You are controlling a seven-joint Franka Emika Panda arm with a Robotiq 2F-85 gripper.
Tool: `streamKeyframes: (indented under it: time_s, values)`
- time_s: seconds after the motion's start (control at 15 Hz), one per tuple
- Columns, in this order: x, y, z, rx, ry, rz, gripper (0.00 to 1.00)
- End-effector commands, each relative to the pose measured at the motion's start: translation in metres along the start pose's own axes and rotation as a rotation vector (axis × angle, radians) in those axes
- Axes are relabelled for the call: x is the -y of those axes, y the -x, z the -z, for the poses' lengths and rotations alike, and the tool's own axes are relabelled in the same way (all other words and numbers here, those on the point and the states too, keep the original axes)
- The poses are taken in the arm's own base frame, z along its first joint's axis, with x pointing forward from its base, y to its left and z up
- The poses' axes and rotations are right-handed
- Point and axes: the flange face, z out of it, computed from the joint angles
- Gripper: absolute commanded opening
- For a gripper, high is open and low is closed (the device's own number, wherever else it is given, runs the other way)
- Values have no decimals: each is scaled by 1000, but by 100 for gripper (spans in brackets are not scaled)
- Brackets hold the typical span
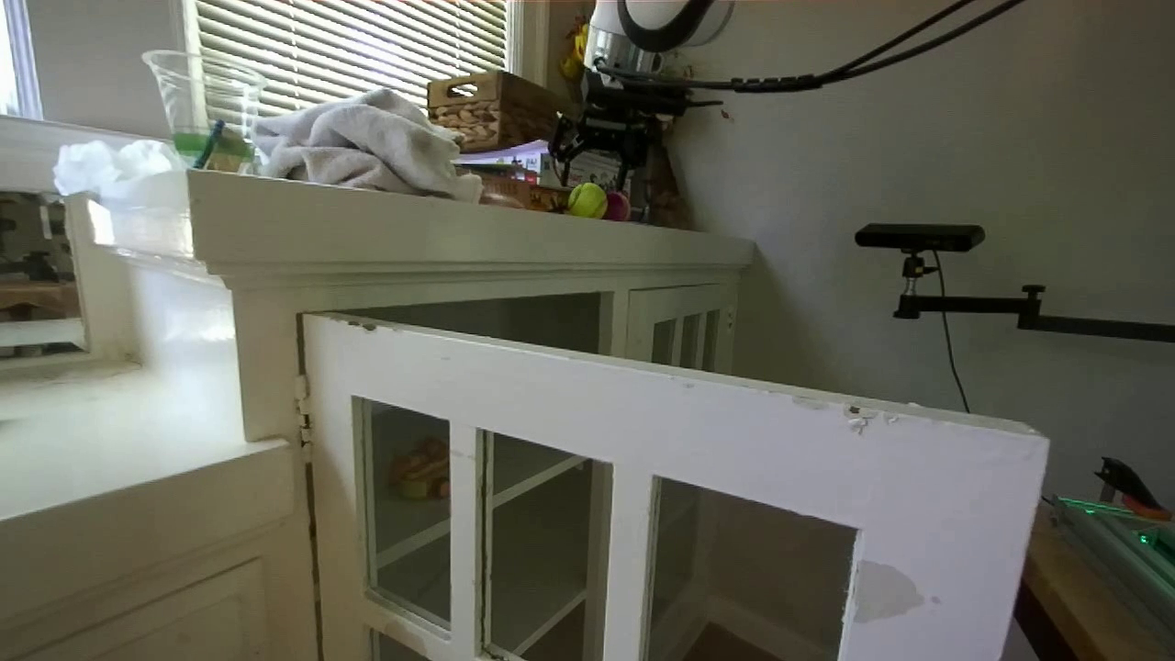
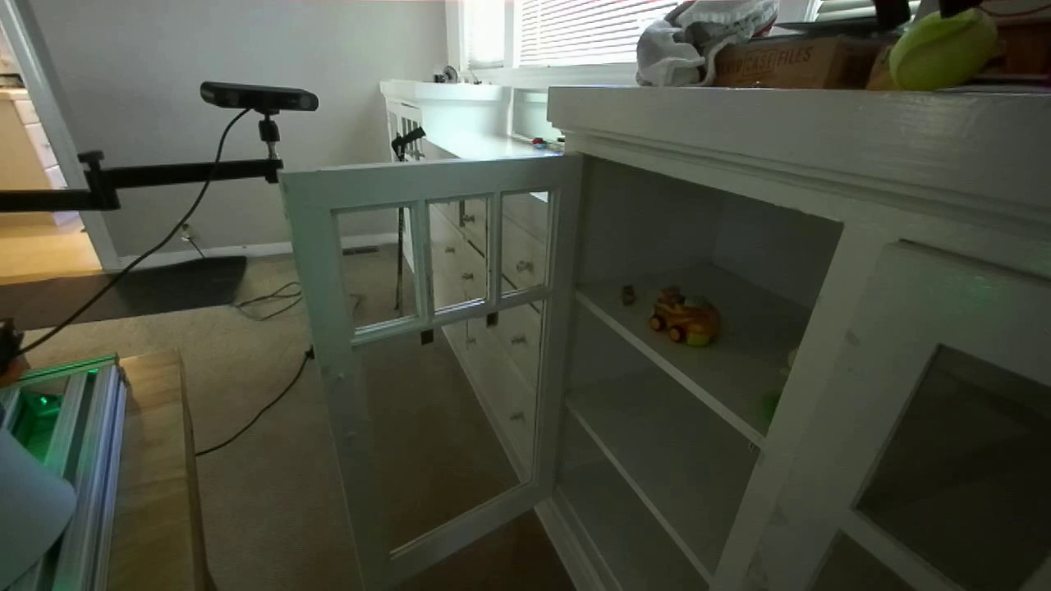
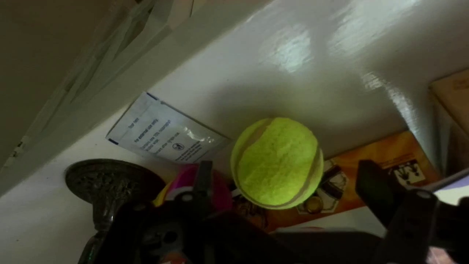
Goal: Move the yellow ball to the right
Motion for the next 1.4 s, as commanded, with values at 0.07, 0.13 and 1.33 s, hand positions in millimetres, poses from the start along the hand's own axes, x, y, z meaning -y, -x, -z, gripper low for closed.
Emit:
streamKeyframes:
  time_s: [0.07, 0.13, 1.33]
  values:
    - [6, -8, -9, -31, 31, -30, 100]
    - [6, -9, -11, -34, 34, -30, 100]
    - [9, -7, -24, -29, 45, -38, 46]
